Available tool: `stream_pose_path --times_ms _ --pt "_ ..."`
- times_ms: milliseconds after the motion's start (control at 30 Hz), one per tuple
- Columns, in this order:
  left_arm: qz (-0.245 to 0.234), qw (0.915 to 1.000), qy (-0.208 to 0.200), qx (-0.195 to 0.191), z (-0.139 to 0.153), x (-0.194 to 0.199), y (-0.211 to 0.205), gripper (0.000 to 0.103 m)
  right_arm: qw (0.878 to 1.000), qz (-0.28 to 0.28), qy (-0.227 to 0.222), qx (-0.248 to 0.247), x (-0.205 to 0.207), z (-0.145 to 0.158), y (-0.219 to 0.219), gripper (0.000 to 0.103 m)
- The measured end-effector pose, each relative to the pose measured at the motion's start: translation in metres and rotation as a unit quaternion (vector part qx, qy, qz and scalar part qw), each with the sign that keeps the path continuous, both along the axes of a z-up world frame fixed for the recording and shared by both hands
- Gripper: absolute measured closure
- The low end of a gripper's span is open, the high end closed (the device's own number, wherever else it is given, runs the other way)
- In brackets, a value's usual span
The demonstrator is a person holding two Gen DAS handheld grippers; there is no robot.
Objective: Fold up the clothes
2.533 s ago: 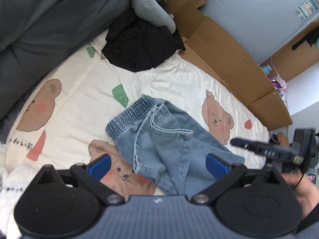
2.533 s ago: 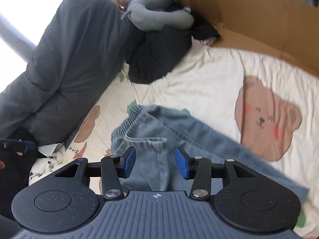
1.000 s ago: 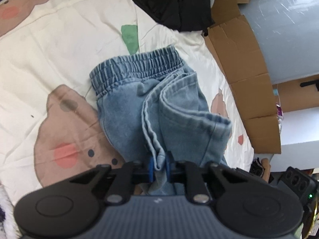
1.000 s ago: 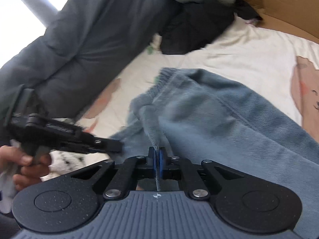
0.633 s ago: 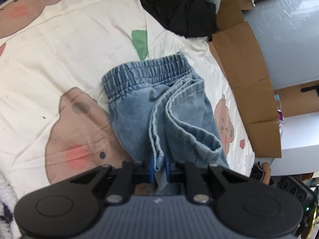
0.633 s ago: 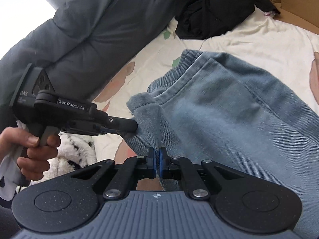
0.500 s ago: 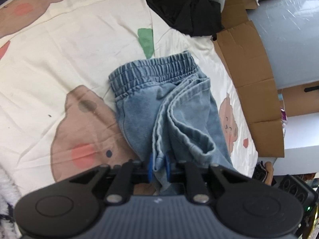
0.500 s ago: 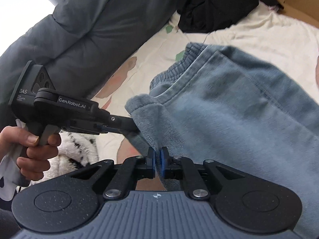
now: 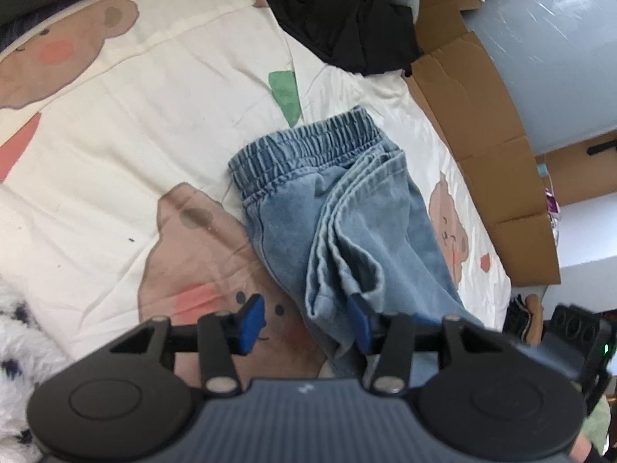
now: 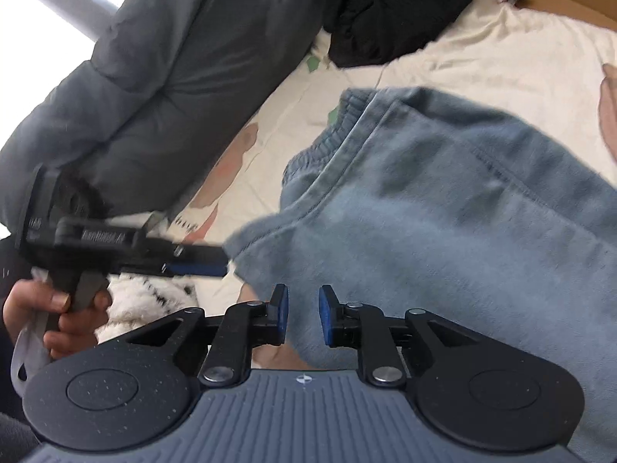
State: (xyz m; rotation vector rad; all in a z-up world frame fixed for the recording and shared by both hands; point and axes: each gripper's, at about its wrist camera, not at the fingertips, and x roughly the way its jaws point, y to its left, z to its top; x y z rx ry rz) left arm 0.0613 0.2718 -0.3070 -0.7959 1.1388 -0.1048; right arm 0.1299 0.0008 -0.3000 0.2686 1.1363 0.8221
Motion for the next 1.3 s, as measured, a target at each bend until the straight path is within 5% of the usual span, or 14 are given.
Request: stream_pose_path --times_ms 100,233,833,1300 --pt "0.0 0.9999 -0.011 -0.006 0.001 -0.006 0.0 0.038 1.0 -0.013 -0.021 -0.014 0.011 0.004 -0.006 0.069" --pt "0.005 0.9996 -0.021 -0.018 0.001 -0.011 -0.001 0.021 0.998 -0.021 -0.042 -0.03 0.029 0.008 -0.013 0.068" --pt "0.028 0.9956 -0.033 -0.083 -0.052 0.009 -0.011 0.017 0.985 0.082 -0.107 -0.11 0.126 -0.017 0.031 0.066" --pt "0.033 0.9906 -0.029 -0.129 -0.08 0.011 -0.014 0.055 0.971 0.189 -0.088 -0.122 0.165 -0.036 0.071 0.058"
